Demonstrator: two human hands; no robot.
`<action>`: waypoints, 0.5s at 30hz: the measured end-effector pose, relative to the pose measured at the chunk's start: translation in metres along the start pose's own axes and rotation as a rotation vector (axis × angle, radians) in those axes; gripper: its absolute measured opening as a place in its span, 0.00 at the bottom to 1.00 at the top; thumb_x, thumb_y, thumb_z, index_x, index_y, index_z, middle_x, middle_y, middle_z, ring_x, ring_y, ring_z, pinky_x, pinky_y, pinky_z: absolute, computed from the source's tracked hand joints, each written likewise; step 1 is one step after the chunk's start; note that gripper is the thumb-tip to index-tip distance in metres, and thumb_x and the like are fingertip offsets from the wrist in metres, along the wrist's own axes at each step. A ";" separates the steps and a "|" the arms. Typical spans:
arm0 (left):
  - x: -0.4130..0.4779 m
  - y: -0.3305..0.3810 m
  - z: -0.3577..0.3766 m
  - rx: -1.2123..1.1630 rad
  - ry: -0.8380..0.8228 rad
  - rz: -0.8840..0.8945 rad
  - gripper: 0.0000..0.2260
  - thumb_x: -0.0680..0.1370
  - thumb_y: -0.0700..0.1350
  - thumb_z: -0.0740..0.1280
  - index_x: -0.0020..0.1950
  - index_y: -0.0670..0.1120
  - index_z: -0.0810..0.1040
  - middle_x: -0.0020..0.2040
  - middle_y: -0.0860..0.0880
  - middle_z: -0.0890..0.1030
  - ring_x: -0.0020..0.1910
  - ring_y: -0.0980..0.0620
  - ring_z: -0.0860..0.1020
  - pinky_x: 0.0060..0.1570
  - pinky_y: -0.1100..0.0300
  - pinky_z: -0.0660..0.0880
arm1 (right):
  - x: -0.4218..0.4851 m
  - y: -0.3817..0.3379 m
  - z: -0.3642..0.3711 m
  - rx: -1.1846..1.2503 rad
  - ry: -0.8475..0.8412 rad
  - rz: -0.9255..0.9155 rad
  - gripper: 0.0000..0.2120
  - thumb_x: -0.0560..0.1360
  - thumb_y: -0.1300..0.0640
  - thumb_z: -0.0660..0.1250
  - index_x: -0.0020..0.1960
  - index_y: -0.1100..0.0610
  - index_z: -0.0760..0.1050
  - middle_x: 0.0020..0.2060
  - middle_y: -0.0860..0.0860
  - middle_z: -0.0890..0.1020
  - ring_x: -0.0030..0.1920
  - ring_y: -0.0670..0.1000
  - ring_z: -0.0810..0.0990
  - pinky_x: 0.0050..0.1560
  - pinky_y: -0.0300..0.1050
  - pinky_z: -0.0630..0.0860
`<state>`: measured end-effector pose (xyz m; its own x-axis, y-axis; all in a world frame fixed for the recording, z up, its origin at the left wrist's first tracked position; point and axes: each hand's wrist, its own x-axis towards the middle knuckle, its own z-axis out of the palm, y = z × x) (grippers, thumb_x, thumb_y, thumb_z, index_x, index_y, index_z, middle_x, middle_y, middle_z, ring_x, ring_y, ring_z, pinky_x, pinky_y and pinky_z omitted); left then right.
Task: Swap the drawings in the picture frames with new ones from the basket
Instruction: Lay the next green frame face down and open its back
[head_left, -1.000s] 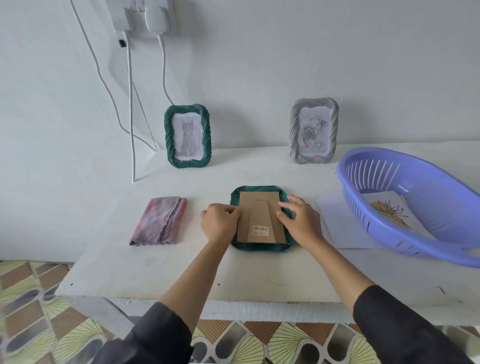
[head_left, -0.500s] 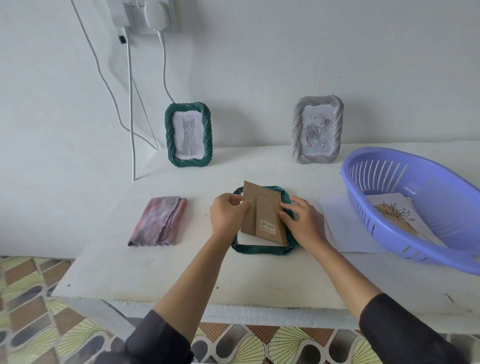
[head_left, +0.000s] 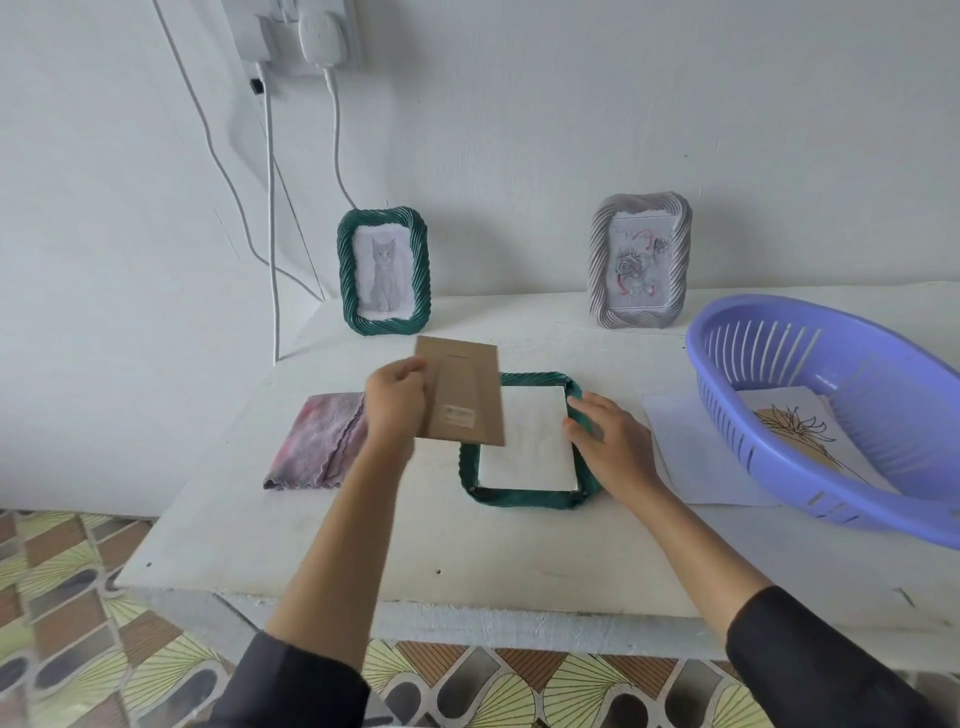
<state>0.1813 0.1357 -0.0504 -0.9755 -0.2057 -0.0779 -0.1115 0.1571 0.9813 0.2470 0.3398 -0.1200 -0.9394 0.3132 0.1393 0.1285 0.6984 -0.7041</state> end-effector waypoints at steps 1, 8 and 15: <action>0.008 -0.002 -0.010 0.024 0.053 -0.009 0.16 0.76 0.33 0.58 0.61 0.39 0.78 0.57 0.40 0.80 0.54 0.43 0.78 0.54 0.54 0.75 | 0.000 0.000 0.000 -0.007 -0.007 -0.005 0.17 0.76 0.51 0.62 0.64 0.49 0.73 0.70 0.48 0.69 0.69 0.49 0.68 0.71 0.51 0.60; 0.017 -0.026 -0.031 0.255 0.038 -0.034 0.18 0.76 0.34 0.56 0.63 0.41 0.76 0.60 0.39 0.79 0.59 0.38 0.77 0.57 0.49 0.75 | 0.000 0.002 0.002 -0.067 -0.033 -0.026 0.16 0.74 0.50 0.64 0.62 0.48 0.75 0.71 0.47 0.68 0.69 0.49 0.67 0.71 0.52 0.60; 0.017 -0.033 -0.029 0.591 0.000 0.021 0.18 0.77 0.38 0.55 0.66 0.45 0.73 0.61 0.41 0.77 0.57 0.40 0.76 0.55 0.48 0.75 | -0.001 0.002 0.002 -0.078 -0.036 -0.028 0.16 0.75 0.50 0.64 0.62 0.48 0.75 0.71 0.47 0.67 0.70 0.49 0.66 0.71 0.52 0.59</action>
<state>0.1738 0.0992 -0.0787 -0.9787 -0.1965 -0.0600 -0.1791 0.6726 0.7180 0.2475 0.3397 -0.1223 -0.9536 0.2706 0.1321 0.1250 0.7549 -0.6438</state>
